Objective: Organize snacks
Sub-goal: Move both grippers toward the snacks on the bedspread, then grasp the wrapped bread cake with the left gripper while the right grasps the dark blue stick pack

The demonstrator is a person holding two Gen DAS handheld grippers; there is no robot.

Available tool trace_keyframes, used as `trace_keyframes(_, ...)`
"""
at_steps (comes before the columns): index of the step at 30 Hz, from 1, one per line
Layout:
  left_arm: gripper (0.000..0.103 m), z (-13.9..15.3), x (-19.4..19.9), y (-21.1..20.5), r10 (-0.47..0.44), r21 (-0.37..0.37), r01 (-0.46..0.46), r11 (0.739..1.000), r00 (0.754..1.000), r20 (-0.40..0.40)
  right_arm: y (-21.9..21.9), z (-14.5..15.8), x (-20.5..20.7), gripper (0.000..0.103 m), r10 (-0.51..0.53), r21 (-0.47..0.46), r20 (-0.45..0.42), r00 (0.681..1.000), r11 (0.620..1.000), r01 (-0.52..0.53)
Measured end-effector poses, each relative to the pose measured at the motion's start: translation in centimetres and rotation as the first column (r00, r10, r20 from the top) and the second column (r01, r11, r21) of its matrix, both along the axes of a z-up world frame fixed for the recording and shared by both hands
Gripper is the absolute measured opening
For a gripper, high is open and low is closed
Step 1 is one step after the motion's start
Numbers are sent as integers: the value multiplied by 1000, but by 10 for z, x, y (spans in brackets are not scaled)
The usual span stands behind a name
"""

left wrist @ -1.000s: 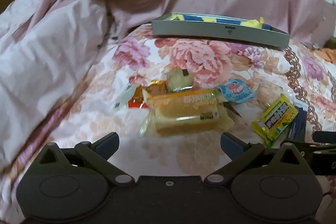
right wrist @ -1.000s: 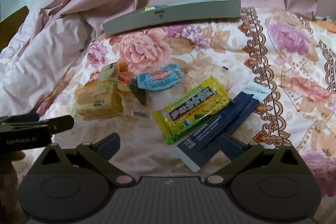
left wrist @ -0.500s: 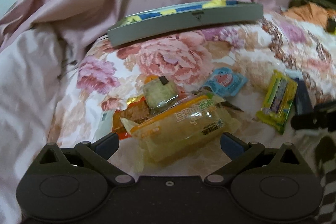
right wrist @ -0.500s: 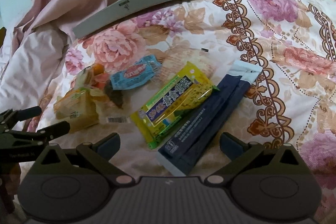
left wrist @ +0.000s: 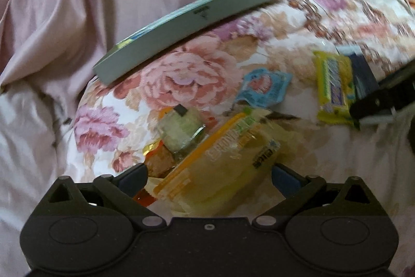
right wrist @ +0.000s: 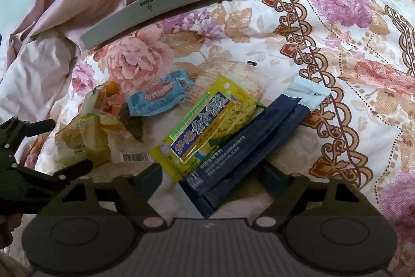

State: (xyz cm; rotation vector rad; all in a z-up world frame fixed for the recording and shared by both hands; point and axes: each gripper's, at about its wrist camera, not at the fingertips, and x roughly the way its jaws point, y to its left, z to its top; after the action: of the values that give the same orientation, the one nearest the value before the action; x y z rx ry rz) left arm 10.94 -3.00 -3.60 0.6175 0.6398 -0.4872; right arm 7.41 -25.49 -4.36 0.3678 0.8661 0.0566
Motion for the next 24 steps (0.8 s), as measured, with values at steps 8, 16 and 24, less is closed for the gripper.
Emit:
trace_keyframes(8,85,-1,-3,-3,0,51,1,999,1000,-13,4,1,0,63,38,-1,20,999,999,-38)
trace_keyframes(16,73,8,-4,-1,61,-54,-68,996,991,-116,1,0,-1,42,38,37,23,999,999,-39)
trace_keyframes(24,82,5,-4,-3,46,-99,-65,993,980,-192,-16,-10,7,55,-9,228,-10,1000,974,11)
